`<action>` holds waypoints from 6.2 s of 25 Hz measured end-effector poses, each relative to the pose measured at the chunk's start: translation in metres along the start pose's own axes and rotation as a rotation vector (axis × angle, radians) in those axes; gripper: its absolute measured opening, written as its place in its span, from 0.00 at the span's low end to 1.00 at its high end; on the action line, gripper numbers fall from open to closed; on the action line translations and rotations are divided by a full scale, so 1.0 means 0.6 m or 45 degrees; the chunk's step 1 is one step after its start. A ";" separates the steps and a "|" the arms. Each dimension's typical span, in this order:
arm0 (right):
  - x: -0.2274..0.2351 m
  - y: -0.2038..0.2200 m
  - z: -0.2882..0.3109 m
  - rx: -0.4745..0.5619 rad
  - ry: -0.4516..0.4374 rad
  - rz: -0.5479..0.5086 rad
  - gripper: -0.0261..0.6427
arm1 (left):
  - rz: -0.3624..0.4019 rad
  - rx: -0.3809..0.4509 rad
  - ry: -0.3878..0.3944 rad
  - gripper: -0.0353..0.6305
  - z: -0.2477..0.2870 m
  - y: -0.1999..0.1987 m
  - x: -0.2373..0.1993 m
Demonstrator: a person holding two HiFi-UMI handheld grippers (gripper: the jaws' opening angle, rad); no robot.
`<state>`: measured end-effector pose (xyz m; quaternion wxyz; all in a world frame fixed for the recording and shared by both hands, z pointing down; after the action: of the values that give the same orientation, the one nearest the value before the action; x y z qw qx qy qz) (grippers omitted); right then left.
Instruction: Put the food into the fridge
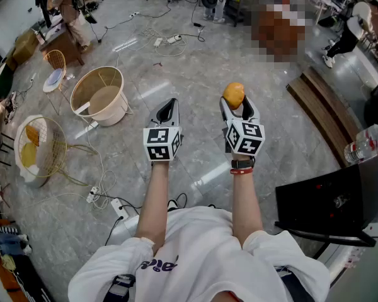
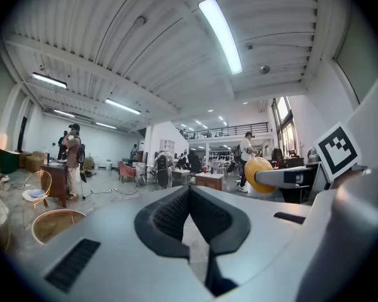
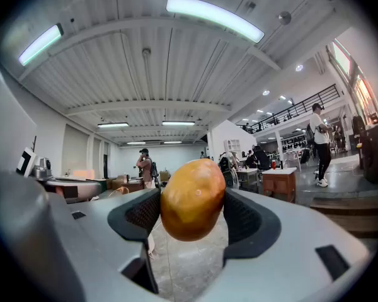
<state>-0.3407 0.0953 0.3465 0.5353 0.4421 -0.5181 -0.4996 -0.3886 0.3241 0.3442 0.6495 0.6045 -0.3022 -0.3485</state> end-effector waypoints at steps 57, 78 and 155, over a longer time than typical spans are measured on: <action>0.270 0.139 -0.669 0.103 1.603 0.318 0.53 | 0.109 -0.201 1.757 0.08 0.040 0.149 0.790; 0.460 0.157 -0.863 0.165 1.677 0.395 0.53 | 0.193 -0.130 1.879 0.08 -0.013 0.149 1.078; 1.080 0.607 -0.884 -0.111 1.549 0.858 0.54 | 0.340 -0.485 2.036 0.08 0.248 0.562 1.453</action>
<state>0.1924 -0.5316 0.7425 0.8735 0.4369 -0.2145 0.0099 0.0210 -0.4657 0.6677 0.7953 0.5084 0.2454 0.2210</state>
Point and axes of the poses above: the fingertips, and each gripper's own axes: z forward along the fingers, x to its right, y out of its underside, the point moved 7 cm from there along -z, backward along the fingers, and after that the axes turned 2 degrees about -y, right-handed, at the moved point
